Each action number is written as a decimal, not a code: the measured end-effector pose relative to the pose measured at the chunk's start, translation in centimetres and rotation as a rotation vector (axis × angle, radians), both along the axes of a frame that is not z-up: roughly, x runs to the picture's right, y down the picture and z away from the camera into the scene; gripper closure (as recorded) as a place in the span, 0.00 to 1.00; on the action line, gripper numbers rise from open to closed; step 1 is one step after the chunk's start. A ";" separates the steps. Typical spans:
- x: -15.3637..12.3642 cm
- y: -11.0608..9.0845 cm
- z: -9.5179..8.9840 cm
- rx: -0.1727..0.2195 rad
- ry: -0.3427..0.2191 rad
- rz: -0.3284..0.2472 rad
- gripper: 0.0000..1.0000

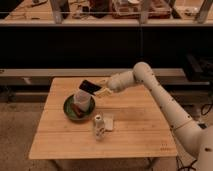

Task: Place the eraser in the ceramic cup

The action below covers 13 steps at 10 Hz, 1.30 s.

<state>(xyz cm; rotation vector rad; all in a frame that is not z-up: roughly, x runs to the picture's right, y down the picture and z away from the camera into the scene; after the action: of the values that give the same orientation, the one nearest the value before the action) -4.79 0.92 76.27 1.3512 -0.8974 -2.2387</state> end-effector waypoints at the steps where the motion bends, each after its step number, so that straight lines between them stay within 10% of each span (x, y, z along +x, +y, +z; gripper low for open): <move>1: -0.9 0.3 0.0 -0.007 -0.012 -0.028 1.00; 10: -5.6 0.7 3.3 -0.037 -0.047 -0.127 0.24; 13: -4.9 0.3 5.2 -0.024 -0.025 -0.117 0.20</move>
<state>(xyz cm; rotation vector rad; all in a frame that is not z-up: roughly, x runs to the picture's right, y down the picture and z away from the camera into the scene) -9.64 1.23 81.43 1.3508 -1.0329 -2.2945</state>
